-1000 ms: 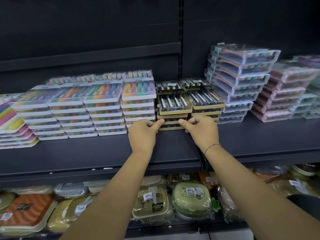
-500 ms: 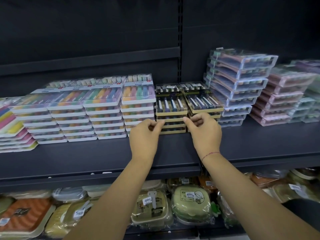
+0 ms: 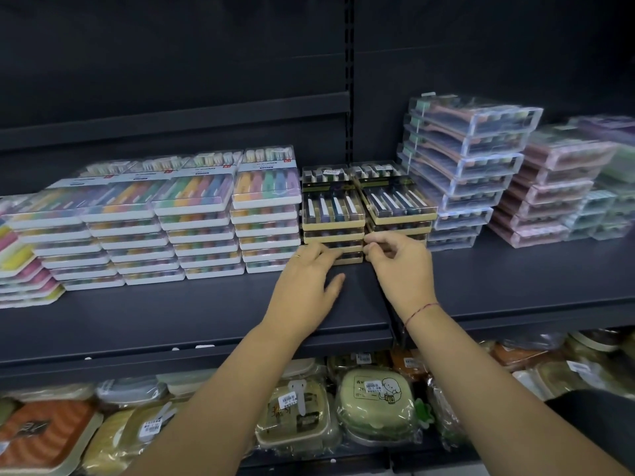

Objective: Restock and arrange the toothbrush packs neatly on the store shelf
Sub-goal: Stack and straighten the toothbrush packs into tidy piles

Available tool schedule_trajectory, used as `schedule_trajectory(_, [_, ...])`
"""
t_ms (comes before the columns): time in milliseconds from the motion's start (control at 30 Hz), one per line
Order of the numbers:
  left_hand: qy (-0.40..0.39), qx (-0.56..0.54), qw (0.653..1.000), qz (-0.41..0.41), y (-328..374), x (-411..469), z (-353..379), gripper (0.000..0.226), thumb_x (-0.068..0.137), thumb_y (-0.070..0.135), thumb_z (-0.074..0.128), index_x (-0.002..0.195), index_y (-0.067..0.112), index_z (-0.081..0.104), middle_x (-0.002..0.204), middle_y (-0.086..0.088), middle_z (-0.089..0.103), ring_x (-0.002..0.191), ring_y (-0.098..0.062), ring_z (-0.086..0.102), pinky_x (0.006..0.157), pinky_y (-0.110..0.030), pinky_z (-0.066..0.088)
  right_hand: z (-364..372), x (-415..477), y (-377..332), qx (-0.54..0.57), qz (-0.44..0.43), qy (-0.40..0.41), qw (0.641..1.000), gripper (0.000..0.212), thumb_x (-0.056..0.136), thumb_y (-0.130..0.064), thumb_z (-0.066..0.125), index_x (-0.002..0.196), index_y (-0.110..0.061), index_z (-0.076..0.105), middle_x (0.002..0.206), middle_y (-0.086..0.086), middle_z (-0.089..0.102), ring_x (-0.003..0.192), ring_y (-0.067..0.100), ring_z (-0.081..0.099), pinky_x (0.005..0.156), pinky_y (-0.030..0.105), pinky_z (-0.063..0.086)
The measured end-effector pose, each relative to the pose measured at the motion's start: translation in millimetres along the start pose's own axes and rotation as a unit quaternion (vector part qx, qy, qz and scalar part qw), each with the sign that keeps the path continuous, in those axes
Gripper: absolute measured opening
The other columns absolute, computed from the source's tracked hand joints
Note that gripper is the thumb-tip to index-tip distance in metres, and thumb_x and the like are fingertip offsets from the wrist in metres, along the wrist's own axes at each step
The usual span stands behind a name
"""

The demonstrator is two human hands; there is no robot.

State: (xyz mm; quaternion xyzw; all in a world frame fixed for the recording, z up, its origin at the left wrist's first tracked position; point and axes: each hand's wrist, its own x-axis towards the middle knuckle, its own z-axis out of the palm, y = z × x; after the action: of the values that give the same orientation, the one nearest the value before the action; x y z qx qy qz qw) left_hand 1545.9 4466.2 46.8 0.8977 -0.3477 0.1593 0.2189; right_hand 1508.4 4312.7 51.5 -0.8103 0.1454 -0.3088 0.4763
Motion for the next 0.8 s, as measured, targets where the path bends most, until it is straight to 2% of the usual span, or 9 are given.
schedule_trajectory(100, [0.134, 0.046, 0.988, 0.064, 8.1, 3.9, 0.0, 0.036, 0.09, 0.018, 0.062, 0.125, 0.01, 0.06, 0.117, -0.007, 0.055, 0.108, -0.024, 0.05, 0.094, -0.038, 0.043, -13.5, -5.5, -0.8, 0.026, 0.038, 0.109, 0.993, 0.018, 0.09, -0.01, 0.06, 0.097, -0.025, 0.069, 0.094, -0.008, 0.066, 0.089, 0.008, 0.062, 0.082, 0.027, 0.052])
schedule_trajectory(167, [0.158, 0.062, 0.981, 0.09, 16.1, 18.2, -1.8, 0.043, 0.093, 0.027, 0.051, 0.132, 0.011, 0.055, 0.128, -0.008, 0.053, 0.119, -0.025, 0.046, 0.103, -0.038, 0.035, -28.7, -8.7, 5.0, 0.044, 0.079, 0.158, 0.983, 0.023, 0.09, -0.01, 0.06, 0.109, -0.022, 0.062, 0.108, -0.009, 0.054, 0.1, 0.01, 0.056, 0.084, 0.023, 0.044])
schedule_trajectory(267, [0.101, 0.087, 0.986, 0.104, 29.5, 47.0, -1.8, 0.053, 0.096, 0.034, 0.043, 0.144, 0.011, 0.044, 0.147, -0.011, 0.045, 0.138, -0.029, 0.037, 0.115, -0.043, 0.024, -42.5, -4.6, 15.7, 0.057, 0.123, 0.093, 0.986, 0.042, 0.093, -0.009, 0.058, 0.133, -0.015, 0.049, 0.126, -0.004, 0.047, 0.111, 0.007, 0.05, 0.093, 0.023, 0.04])
schedule_trajectory(367, [0.038, 0.104, 0.989, 0.103, 37.3, 64.0, 5.3, 0.054, 0.099, 0.029, 0.052, 0.149, 0.014, 0.037, 0.154, -0.007, 0.038, 0.143, -0.027, 0.033, 0.117, -0.044, 0.019, -45.9, -3.2, 20.3, 0.076, 0.118, 0.028, 0.99, 0.051, 0.094, -0.006, 0.056, 0.142, -0.014, 0.042, 0.137, 0.0, 0.05, 0.117, 0.005, 0.049, 0.106, 0.027, 0.039])
schedule_trajectory(467, [0.055, 0.116, 0.986, 0.108, 37.7, 68.0, 7.3, 0.051, 0.097, 0.025, 0.057, 0.146, 0.017, 0.044, 0.149, -0.004, 0.047, 0.138, -0.025, 0.043, 0.114, -0.043, 0.025, -47.3, -5.3, 22.0, 0.079, 0.1, 0.001, 0.992, 0.054, 0.094, -0.002, 0.055, 0.144, -0.014, 0.041, 0.14, -0.001, 0.049, 0.12, 0.004, 0.047, 0.109, 0.028, 0.037])
schedule_trajectory(633, [0.069, 0.077, 0.991, 0.087, 36.8, 71.8, 4.4, 0.05, 0.097, 0.028, 0.058, 0.145, 0.021, 0.046, 0.15, 0.001, 0.046, 0.139, -0.019, 0.041, 0.114, -0.036, 0.021, -48.0, -8.0, 23.2, 0.043, 0.063, -0.016, 0.997, 0.06, 0.092, -0.004, 0.057, 0.147, -0.022, 0.039, 0.133, -0.01, 0.048, 0.123, 0.005, 0.048, 0.108, 0.027, 0.038])
schedule_trajectory(800, [0.089, 0.081, 0.99, 0.08, 37.2, 70.6, 8.5, 0.056, 0.082, 0.021, 0.076, 0.135, 0.014, 0.058, 0.137, -0.005, 0.059, 0.125, -0.026, 0.056, 0.107, -0.041, 0.033, -53.1, -5.6, 23.4, 0.051, 0.07, -0.039, 0.995, 0.061, 0.093, -0.004, 0.056, 0.148, -0.021, 0.037, 0.143, -0.004, 0.047, 0.129, 0.008, 0.047, 0.11, 0.029, 0.037])
